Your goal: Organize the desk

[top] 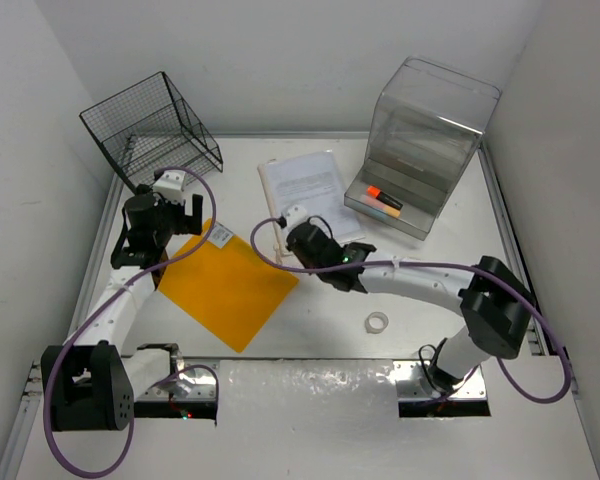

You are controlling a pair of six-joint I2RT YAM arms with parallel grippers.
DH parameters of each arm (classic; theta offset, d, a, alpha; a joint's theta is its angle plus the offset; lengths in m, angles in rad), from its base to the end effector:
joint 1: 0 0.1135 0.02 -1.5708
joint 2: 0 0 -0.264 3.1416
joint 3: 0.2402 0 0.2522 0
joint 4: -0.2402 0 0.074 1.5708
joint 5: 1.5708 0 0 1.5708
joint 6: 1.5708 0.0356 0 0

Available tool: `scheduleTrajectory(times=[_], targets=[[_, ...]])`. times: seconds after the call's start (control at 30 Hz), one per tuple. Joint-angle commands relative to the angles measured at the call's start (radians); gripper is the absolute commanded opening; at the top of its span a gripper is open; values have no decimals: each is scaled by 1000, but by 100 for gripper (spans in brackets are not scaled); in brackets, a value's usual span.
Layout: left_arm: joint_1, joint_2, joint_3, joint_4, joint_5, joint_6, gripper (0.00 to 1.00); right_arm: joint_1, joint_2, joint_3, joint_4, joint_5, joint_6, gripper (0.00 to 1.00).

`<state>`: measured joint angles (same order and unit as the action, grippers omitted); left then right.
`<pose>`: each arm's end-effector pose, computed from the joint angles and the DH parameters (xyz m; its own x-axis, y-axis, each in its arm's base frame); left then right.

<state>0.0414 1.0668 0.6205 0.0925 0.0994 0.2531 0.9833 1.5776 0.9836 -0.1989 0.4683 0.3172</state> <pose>0.2420 0.0065 0.2552 -0.3222 0.2360 -0.9168 0.1369 0.9699 0.2016 0.1977 0.2679 0.2148 -0.5521 -0.3268 -0.7671 -0.4157 0.9054 -0.0866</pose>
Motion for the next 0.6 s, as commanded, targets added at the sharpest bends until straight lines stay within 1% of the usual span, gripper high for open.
scheduleTrajectory(times=[0.0, 0.07, 0.1, 0.13, 0.17, 0.2, 0.23, 0.27, 0.3, 0.33, 0.43, 0.47, 0.57], targets=[[15, 1, 4, 29, 10, 3, 89, -110, 22, 98, 96, 338, -597, 0], [15, -1, 2, 29, 5, 5, 89, -171, 48, 101, 191, 410, -717, 0], [17, -1, 1, 30, 3, 5, 89, -231, 77, 98, 232, 437, -777, 0], [17, 1, 1, 32, 5, 5, 89, -260, 91, 89, 274, 475, -879, 0], [18, 2, 1, 33, 5, 5, 89, -287, 105, 84, 332, 478, -929, 0], [18, 7, -1, 35, 5, 5, 89, -332, 131, 78, 367, 483, -1017, 0], [17, 9, -1, 35, 6, 5, 89, -353, 143, 57, 409, 486, -1059, 0], [18, 12, 1, 35, 6, 5, 89, -386, 156, 47, 482, 486, -1133, 0], [17, 18, 2, 35, 6, 5, 89, -400, 169, 41, 513, 486, -1161, 2], [17, 21, 2, 35, 6, 5, 89, -412, 197, 43, 536, 472, -1178, 10], [17, 28, 5, 33, 3, 6, 89, -452, 255, 82, 530, 467, -1198, 23], [17, 28, 5, 35, 3, 5, 89, -457, 266, 96, 518, 457, -1193, 35], [17, 30, 7, 35, 2, 6, 89, -463, 294, 138, 500, 467, -1222, 54]])
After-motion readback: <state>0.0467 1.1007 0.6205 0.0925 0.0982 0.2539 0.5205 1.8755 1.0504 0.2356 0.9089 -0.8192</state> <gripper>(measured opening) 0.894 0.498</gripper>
